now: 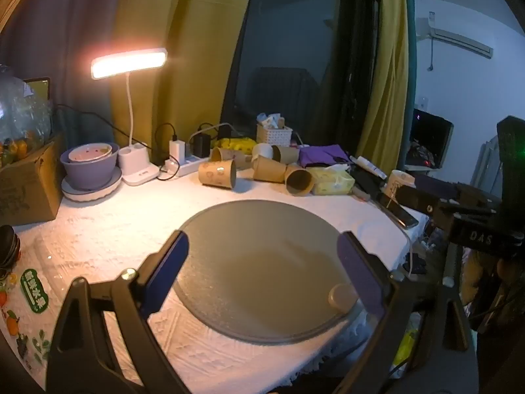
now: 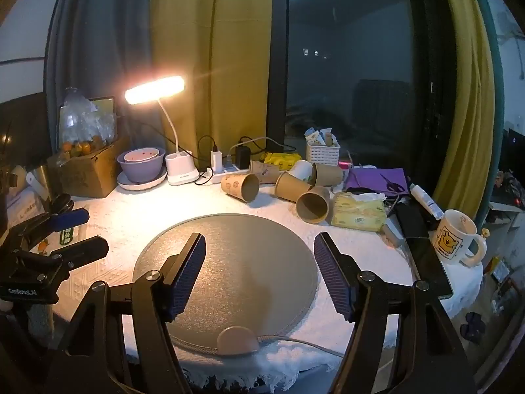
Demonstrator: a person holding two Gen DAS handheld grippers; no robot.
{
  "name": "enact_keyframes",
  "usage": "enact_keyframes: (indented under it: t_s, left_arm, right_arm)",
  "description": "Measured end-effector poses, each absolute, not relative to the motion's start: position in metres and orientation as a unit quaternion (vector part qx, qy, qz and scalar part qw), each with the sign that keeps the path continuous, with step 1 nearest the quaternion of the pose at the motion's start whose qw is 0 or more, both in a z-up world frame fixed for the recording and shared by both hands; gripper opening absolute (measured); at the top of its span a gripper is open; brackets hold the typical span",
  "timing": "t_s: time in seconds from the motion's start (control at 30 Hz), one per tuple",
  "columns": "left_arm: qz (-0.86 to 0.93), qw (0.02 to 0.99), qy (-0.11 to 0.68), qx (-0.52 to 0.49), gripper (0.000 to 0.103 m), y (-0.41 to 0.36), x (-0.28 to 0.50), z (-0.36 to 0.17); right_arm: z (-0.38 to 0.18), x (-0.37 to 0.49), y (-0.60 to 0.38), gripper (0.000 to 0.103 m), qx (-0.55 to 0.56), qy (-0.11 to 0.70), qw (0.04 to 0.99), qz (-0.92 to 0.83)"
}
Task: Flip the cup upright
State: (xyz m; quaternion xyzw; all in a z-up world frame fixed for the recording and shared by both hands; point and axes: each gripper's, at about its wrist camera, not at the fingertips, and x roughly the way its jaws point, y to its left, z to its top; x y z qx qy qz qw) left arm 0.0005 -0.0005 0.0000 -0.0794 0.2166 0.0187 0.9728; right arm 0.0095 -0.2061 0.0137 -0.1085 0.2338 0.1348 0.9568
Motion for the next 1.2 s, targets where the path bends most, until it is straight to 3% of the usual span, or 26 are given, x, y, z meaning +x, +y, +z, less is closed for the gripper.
enact_keyframes:
  t_s: [1.2]
  left_arm:
    - [0.01, 0.976, 0.203, -0.079, 0.093, -0.0055, 0.0005, 0.0064]
  right_arm:
    - [0.0213, 0.0068, -0.205, 0.072, -0.112, 0.226, 0.958, 0.135]
